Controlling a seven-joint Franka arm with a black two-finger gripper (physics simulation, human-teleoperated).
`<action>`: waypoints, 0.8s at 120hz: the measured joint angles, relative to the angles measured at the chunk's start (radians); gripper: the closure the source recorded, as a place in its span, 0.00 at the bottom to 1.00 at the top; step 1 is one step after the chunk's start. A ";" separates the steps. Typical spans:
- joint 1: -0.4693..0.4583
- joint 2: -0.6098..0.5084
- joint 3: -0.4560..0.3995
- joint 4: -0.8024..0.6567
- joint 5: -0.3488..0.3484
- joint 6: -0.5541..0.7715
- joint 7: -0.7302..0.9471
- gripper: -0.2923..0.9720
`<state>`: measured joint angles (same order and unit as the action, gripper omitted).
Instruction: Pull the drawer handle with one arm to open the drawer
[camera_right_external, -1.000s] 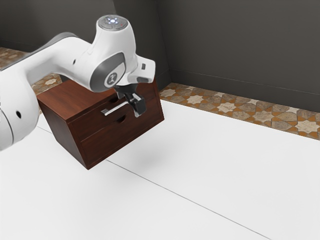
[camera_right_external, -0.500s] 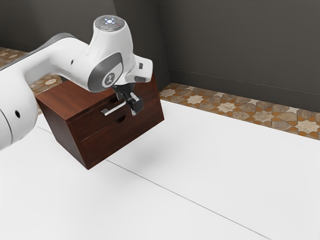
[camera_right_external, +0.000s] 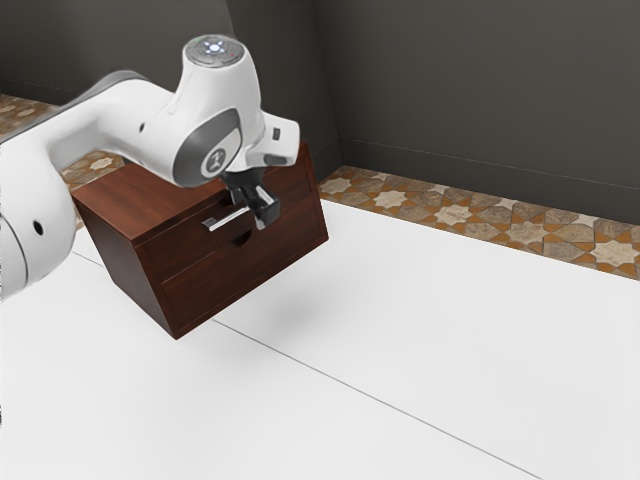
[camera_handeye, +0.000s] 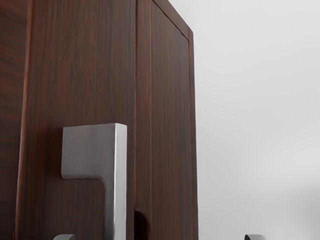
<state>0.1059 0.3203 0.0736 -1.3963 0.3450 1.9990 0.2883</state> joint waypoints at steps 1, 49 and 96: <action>0.000 0.001 0.000 0.000 0.000 0.000 0.000 0.44; -0.002 0.010 -0.001 -0.009 -0.007 0.006 -0.017 0.47; -0.018 -0.016 -0.009 -0.055 -0.008 0.006 -0.047 0.52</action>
<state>0.0879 0.3040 0.0645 -1.4514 0.3368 2.0053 0.2416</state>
